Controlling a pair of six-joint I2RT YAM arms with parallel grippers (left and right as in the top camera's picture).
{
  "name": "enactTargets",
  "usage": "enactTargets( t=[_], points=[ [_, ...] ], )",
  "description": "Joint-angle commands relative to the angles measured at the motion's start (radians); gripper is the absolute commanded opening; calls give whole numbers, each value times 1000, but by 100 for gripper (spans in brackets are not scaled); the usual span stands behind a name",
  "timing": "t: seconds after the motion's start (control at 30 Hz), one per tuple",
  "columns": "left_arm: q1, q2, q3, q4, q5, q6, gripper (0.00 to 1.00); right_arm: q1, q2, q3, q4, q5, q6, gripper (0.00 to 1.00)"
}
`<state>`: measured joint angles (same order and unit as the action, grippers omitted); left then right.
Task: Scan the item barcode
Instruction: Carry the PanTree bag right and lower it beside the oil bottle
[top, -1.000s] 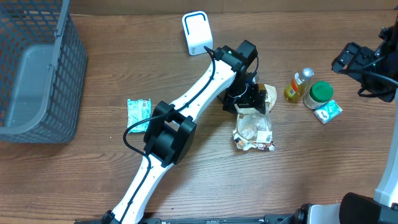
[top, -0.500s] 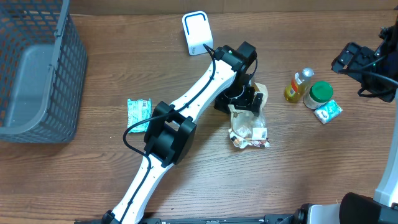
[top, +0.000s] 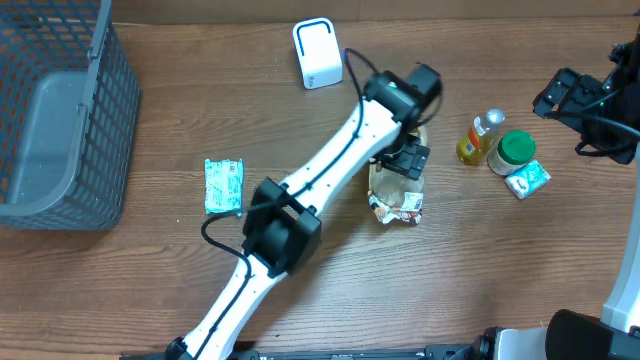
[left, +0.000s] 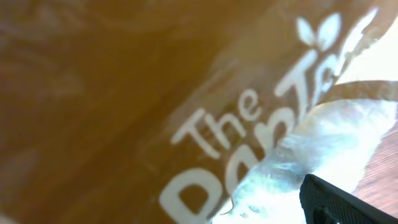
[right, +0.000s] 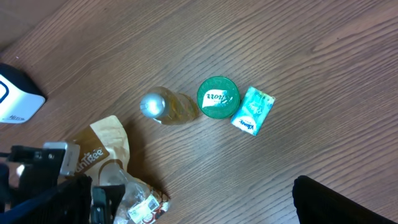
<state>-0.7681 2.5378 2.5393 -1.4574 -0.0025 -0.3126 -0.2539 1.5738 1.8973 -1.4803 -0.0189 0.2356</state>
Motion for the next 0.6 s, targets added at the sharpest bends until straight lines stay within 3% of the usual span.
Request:
enactTargets(
  t=[0.0,0.3,0.47,0.57],
  points=[
    [-72,-51,77,-17,-298,52,100,-1,-11,20,5,6,4,100],
    [-203,-51,82,-32,-752,99,100,-1,-11,20,4,6,4,100],
    [-201,-51,83,-60,-739,53,100,-1,-11,20,5,6,4,100],
    [-158,-51,83,-102,-658,11,100,-1,-11,20,5,6,4,100]
  ],
)
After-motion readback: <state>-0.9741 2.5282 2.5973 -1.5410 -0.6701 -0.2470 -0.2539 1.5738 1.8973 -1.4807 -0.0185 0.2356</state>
